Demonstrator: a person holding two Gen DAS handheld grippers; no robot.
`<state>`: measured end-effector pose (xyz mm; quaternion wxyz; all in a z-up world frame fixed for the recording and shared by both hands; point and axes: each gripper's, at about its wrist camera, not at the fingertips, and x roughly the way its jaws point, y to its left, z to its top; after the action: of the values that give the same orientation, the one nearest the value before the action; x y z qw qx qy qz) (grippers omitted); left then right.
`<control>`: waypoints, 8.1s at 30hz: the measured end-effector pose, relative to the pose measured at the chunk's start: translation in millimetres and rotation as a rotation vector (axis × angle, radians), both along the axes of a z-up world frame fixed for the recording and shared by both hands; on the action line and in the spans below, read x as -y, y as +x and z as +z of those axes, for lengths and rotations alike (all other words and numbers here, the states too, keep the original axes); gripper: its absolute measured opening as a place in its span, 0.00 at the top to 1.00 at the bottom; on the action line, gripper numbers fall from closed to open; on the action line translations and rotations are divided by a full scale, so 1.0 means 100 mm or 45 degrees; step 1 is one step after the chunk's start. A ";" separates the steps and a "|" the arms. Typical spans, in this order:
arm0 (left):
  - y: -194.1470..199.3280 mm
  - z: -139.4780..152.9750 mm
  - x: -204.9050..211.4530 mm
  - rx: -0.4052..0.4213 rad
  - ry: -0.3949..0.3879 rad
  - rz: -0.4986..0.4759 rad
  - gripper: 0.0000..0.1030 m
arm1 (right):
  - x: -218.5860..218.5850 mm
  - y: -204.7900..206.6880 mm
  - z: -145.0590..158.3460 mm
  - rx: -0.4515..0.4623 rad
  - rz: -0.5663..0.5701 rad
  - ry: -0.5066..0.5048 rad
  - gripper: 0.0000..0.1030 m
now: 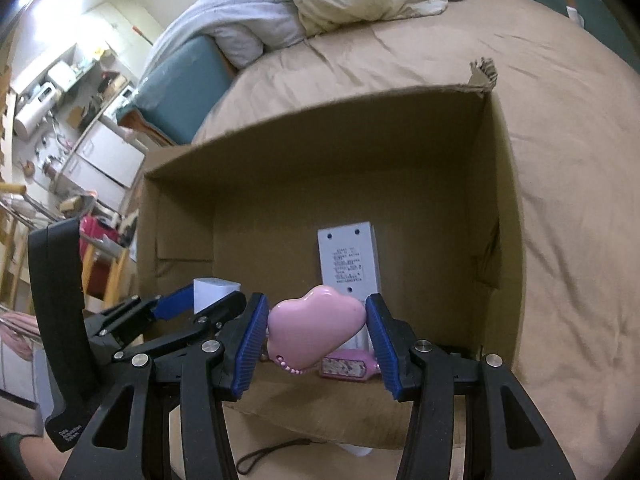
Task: Organize rigid objects
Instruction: 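Lower the charger plug and pink case into the box and open both tools, then withdraw both tools from the box over the remaining items, then grasp the white earbud case with the right tool, then grasp the black flashlight with the left tool while right tool holds the earbud case, then lower the flashlight and earbud case into the box and open both tools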
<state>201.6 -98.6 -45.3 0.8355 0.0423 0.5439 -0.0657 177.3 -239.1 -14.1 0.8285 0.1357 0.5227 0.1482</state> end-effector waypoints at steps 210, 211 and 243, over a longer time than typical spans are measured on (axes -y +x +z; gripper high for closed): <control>-1.74 -0.08 -1.12 -0.303 -0.030 0.257 0.17 | 0.51 -0.99 -0.10 -0.209 -0.109 0.151 0.38; -1.73 0.07 -1.17 -0.249 -0.038 0.265 0.17 | 0.50 -1.00 -0.08 -0.198 -0.101 0.146 0.38; 0.13 1.28 -0.44 0.251 -0.071 0.188 0.17 | 0.11 -0.04 0.50 0.044 0.014 0.104 0.38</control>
<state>214.8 -54.7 82.8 0.8884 -0.0147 0.4587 -0.0146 173.4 -250.2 35.9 0.8303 0.1640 0.5025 0.1763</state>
